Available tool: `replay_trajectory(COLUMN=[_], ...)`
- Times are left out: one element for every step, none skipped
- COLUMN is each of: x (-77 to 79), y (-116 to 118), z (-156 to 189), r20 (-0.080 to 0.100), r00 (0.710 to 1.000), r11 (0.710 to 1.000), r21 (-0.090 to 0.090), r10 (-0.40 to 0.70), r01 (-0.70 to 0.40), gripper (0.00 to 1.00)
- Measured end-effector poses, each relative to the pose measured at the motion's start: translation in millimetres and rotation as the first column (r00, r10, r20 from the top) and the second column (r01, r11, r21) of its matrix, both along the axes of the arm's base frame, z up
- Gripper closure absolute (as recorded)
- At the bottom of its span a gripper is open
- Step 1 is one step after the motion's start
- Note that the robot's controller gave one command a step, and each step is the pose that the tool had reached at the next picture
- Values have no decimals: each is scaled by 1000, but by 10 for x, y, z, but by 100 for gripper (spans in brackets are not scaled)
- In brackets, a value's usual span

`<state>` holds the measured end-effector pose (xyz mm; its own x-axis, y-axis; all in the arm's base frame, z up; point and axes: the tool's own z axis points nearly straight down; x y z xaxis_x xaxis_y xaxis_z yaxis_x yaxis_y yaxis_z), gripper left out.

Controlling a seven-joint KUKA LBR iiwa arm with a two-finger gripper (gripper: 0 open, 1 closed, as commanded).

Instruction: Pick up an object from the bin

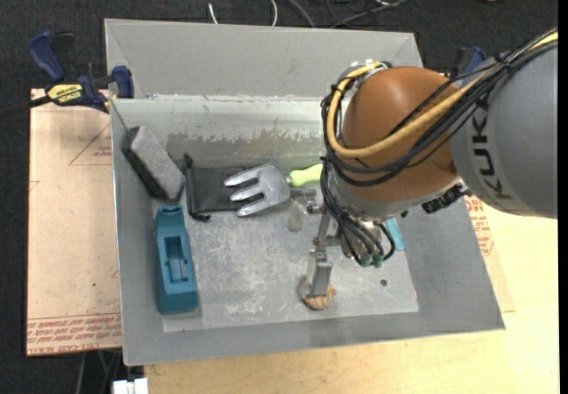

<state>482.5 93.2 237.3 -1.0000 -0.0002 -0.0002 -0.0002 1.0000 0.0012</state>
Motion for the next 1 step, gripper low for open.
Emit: replay_trajectory(x=[95], y=[-338], z=[-626], r20=[2], r00=[987], r11=[987], r21=[0], r10=[160], r01=[-160], gripper=[0])
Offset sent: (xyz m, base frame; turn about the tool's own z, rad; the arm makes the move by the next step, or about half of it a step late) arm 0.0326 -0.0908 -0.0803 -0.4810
